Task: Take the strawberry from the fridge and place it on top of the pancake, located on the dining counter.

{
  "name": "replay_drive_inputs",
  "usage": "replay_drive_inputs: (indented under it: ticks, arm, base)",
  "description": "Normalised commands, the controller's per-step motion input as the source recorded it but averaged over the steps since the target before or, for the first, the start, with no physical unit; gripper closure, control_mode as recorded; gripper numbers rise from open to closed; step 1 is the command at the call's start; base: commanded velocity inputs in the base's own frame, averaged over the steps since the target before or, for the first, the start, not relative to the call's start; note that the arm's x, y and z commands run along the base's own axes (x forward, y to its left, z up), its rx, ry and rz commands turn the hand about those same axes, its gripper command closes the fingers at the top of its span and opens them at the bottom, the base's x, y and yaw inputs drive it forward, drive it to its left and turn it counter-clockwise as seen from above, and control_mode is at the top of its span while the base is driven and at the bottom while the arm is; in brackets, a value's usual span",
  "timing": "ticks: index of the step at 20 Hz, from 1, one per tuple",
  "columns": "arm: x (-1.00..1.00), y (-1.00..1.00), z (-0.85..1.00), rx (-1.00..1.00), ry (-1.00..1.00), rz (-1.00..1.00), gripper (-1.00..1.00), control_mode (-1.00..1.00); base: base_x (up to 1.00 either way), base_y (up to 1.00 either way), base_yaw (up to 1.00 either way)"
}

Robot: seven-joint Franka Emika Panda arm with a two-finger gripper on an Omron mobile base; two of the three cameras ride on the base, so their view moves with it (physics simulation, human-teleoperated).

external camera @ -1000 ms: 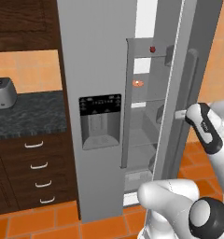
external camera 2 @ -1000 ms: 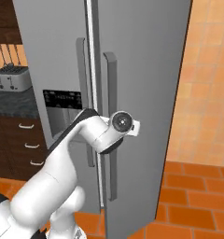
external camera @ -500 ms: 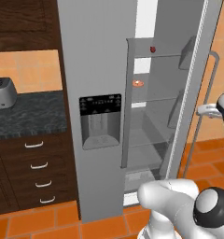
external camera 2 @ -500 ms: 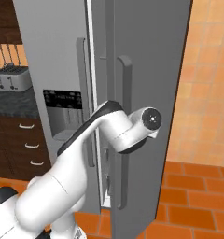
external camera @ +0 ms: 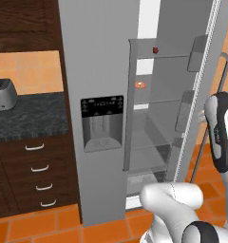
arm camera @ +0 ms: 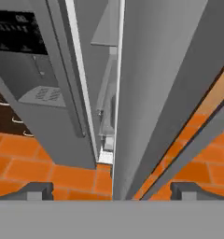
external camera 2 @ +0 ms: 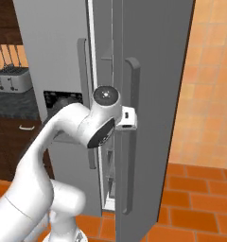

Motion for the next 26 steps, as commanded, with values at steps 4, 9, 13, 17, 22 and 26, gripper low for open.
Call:
replay_drive_inputs:
  ticks: [4, 9, 13, 17, 22, 26]
  arm:
    - [0.0, 1.0, 0.0, -0.73, 0.28, -0.04, -1.0, -1.0]
    - [0.22, 0.55, 0.11, -0.8, 0.41, 0.0, -1.0, -1.0]
    - [0.86, -0.15, 0.17, -0.38, 0.47, 0.01, -1.0, -1.0]
    - [0.86, -0.24, 0.06, -0.28, 0.41, 0.05, -1.0, -1.0]
    - [0.49, -0.28, 0.14, -0.28, 0.44, 0.02, -1.0, -1.0]
    - [-0.02, -0.66, 0.01, -0.1, 0.28, 0.0, -1.0, -1.0]
  base:
    - [0.0, 0.0, 0.0]
    - [0.0, 0.0, 0.0]
    - [0.0, 0.0, 0.0]
    - [0.0, 0.0, 0.0]
    - [0.0, 0.0, 0.0]
    - [0.0, 0.0, 0.0]
